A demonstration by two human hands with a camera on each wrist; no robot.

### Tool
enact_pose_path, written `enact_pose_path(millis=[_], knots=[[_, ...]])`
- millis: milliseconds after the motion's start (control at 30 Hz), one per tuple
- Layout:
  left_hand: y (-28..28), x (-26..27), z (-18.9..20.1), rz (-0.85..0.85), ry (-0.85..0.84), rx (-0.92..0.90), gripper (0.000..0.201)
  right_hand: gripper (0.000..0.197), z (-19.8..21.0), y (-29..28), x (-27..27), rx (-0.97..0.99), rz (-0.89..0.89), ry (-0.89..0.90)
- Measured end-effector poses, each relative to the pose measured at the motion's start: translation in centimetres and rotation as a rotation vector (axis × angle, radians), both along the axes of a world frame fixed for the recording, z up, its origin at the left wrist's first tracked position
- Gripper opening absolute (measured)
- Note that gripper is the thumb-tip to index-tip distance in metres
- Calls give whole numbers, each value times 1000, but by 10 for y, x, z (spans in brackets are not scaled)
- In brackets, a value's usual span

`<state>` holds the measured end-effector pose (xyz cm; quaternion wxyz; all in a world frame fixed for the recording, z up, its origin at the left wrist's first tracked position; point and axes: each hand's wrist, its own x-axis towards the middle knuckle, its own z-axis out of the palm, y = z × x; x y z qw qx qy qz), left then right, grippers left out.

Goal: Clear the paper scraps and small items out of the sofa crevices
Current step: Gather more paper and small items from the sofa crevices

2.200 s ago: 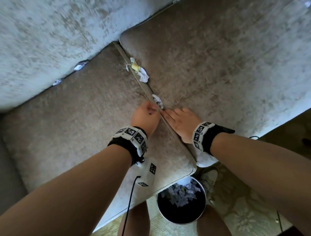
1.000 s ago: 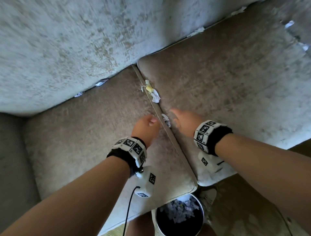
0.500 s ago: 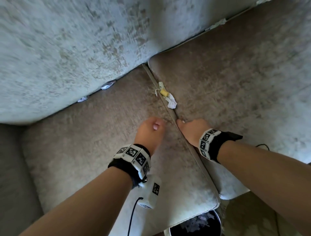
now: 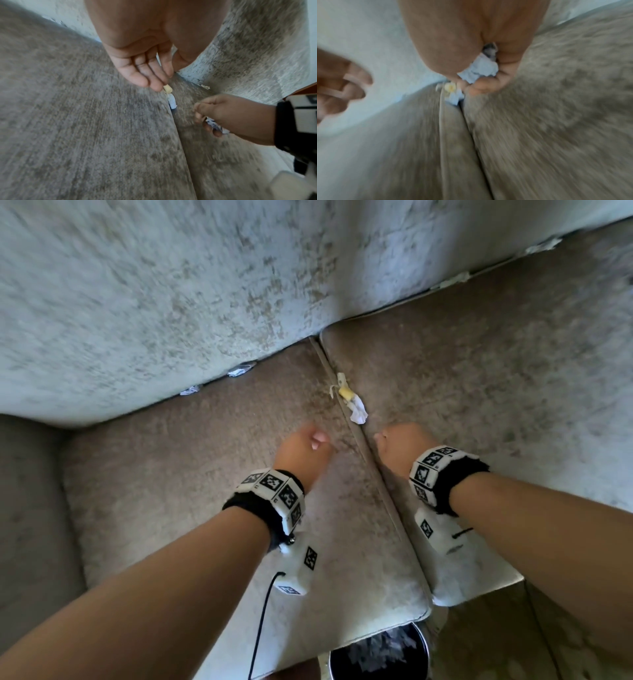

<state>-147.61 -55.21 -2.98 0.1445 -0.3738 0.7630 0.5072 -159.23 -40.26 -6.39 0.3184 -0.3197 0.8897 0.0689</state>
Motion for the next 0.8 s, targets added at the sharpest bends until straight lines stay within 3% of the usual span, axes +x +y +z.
enact_pose_path(millis=[133, 233, 333, 400, 533, 600, 667, 800], knots=[[-8, -1, 15, -4, 10, -48, 13, 28, 18, -4, -26, -180, -183, -105], [-16, -2, 21, 3, 16, -40, 12, 39, 34, -17, -34, -282, -107, -144], [-25, -4, 20, -4, 27, -36, 15, 42, 41, -37, -41, -314, -30, -57], [-32, -5, 15, -6, 36, -42, 16, 51, 38, -51, -48, -253, 46, -38], [-47, -5, 0, -14, 38, -29, 16, 116, 23, -73, -67, 15, 378, 42], [-56, -3, -7, -23, 16, -29, 17, 135, 10, -79, -72, 88, 429, 22], [-65, -1, -14, -17, -8, -22, 17, 141, -5, -82, -69, 147, 429, -3], [-83, 3, -20, -10, -16, -15, 18, 123, -21, -93, -61, 201, 405, 24]])
